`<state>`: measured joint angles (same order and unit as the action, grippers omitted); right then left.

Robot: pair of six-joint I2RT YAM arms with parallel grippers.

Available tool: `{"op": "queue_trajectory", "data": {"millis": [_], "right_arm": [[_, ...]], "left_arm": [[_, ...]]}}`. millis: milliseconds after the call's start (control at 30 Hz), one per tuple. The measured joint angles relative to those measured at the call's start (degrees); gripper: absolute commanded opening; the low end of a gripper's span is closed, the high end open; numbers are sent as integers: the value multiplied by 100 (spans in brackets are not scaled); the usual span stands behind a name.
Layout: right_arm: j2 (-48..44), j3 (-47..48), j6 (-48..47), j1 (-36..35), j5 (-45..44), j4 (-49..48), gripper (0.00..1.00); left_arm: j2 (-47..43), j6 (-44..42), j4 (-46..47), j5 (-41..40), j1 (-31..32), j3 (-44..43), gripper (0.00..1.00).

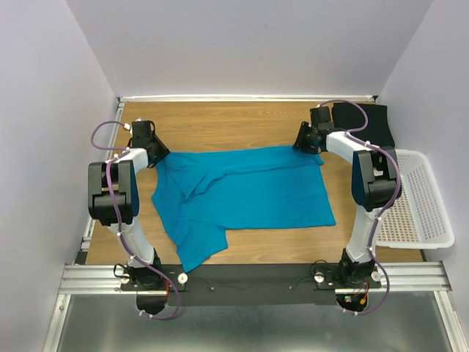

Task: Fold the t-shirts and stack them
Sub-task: Fold the tshirt

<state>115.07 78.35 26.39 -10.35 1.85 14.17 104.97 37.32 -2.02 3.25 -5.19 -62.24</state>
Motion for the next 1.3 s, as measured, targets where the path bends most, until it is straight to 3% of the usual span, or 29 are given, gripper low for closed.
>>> {"op": "queue_trajectory", "data": {"millis": [133,167,500,600,633,700,733,800,933,1033,1167,1300], "right_arm": [[0,-11,120,74,26,-105,51],[0,-15,140,98,28,-122,51],[-22,-247,208,260,37,-219,51],[-142,-380,208,269,33,-236,51],[-192,-428,208,269,31,-236,51],[-337,-555,208,271,9,-238,51],[-413,-621,205,267,-26,-234,51],[-562,-723,199,271,-109,-229,52],[-861,-846,179,323,-249,-221,52],[-1176,-1080,203,463,-282,-254,52],[-1368,-1340,264,730,-278,-254,52],[-1379,-1519,341,898,-264,-229,51]], "left_arm": [[103,-7,11,-4,0,0,3],[103,-22,-4,-13,0,0,1],[101,-494,-468,-981,0,-378,2],[105,-627,-505,-1176,2,-586,23],[105,-664,-527,-1187,2,-632,40],[107,-741,-586,-1209,2,-726,60],[103,-769,-614,-1224,7,-765,76],[66,-726,-688,-1248,28,-787,91],[-323,-638,-1069,-1266,46,-741,94],[-1097,-522,-1213,-1259,81,-402,94],[-2352,-365,-1349,-1108,197,442,94],[-2981,-205,-1429,-824,487,1285,94]]}}
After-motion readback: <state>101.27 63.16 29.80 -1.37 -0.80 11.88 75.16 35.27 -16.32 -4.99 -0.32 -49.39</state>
